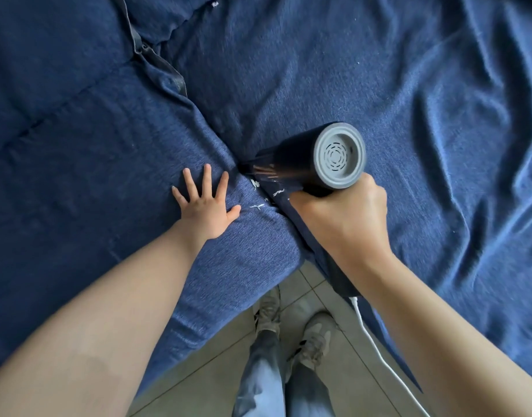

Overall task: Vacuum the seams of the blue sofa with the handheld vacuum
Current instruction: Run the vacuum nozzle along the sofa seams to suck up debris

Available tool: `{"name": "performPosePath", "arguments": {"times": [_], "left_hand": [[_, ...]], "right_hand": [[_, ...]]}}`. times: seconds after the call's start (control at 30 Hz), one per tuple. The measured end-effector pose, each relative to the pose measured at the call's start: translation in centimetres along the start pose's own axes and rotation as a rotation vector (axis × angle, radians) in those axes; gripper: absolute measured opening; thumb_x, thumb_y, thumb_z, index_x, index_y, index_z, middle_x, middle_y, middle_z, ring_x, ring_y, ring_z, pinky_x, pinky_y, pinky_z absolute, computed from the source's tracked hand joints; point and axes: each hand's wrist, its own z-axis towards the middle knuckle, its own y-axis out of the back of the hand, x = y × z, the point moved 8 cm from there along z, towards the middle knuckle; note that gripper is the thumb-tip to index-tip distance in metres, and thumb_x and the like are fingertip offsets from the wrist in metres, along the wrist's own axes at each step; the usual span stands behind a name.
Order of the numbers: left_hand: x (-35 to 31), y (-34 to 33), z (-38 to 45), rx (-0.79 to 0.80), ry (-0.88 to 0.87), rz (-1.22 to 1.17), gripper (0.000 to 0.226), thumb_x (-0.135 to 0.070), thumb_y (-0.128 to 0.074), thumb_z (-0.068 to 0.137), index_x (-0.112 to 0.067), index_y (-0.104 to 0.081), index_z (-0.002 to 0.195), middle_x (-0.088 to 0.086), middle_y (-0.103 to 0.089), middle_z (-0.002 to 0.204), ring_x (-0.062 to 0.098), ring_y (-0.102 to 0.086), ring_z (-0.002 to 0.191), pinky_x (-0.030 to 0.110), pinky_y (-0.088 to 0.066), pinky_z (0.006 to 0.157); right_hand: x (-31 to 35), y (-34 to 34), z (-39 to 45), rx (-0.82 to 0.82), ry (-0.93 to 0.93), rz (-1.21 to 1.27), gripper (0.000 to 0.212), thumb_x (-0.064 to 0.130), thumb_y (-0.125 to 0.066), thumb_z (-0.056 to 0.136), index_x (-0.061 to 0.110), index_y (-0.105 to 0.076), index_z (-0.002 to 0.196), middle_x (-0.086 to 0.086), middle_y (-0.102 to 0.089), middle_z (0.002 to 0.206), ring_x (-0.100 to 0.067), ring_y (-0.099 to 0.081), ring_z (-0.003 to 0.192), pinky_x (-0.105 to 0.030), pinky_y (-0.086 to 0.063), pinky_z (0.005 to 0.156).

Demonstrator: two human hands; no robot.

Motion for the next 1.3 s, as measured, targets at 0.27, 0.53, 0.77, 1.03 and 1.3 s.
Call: {"name": "performPosePath", "arguments": {"times": [0.27, 0.53, 0.77, 1.03, 1.3], "left_hand": [[-0.7, -1.1, -1.6, -0.002, 0.001, -0.047, 0.073, -0.058, -0.022, 0.098, -0.027, 0.015, 0.153, 0.001, 0.028, 0.158, 0.040, 0.028, 0.141, 0.067, 0.007, 0.112], [-0.8, -1.6, -2.0, 0.013, 0.011, -0.048, 0.071, -0.058, -0.018, 0.098, -0.028, 0.019, 0.151, 0.000, 0.030, 0.157, 0.038, 0.029, 0.142, 0.066, 0.008, 0.112], [-1.1, -2.0, -2.7, 0.003, 0.012, -0.057, 0.067, -0.054, -0.017, 0.100, -0.029, 0.018, 0.151, -0.001, 0.029, 0.157, 0.037, 0.027, 0.143, 0.065, 0.008, 0.113], [-1.3, -1.9, -2.9, 0.007, 0.019, -0.058, 0.066, -0.053, -0.017, 0.100, -0.029, 0.018, 0.152, -0.001, 0.029, 0.158, 0.037, 0.027, 0.143, 0.065, 0.007, 0.113], [-1.7, -1.8, -2.9, 0.022, 0.049, -0.071, 0.066, -0.050, -0.019, 0.101, -0.028, 0.017, 0.152, 0.000, 0.029, 0.158, 0.038, 0.027, 0.143, 0.066, 0.006, 0.113]], "right_hand": [[-1.5, 2.3, -1.6, 0.033, -0.042, 0.048, 0.025, 0.037, -0.075, 0.071, 0.018, -0.058, 0.073, -0.008, -0.067, 0.083, -0.036, -0.065, 0.092, -0.039, -0.054, 0.077], [-2.6, 3.8, -2.3, -0.001, -0.005, 0.029, 0.032, 0.047, -0.060, 0.059, 0.018, -0.048, 0.065, -0.005, -0.058, 0.073, -0.028, -0.055, 0.079, -0.029, -0.039, 0.069], [-3.9, 4.3, -3.2, 0.030, -0.055, 0.029, 0.032, 0.047, -0.055, 0.053, 0.018, -0.050, 0.063, -0.007, -0.066, 0.070, -0.029, -0.060, 0.076, -0.029, -0.041, 0.066], [-4.9, 4.7, -4.7, 0.045, -0.143, 0.108, 0.032, 0.046, -0.056, 0.049, 0.016, -0.057, 0.059, -0.008, -0.070, 0.065, -0.029, -0.069, 0.070, -0.030, -0.051, 0.062], [-5.3, 7.0, -4.8, -0.062, -0.084, 0.122, 0.034, 0.034, -0.074, 0.065, 0.020, -0.045, 0.054, 0.005, -0.050, 0.055, -0.013, -0.045, 0.055, -0.027, -0.037, 0.054]]}}
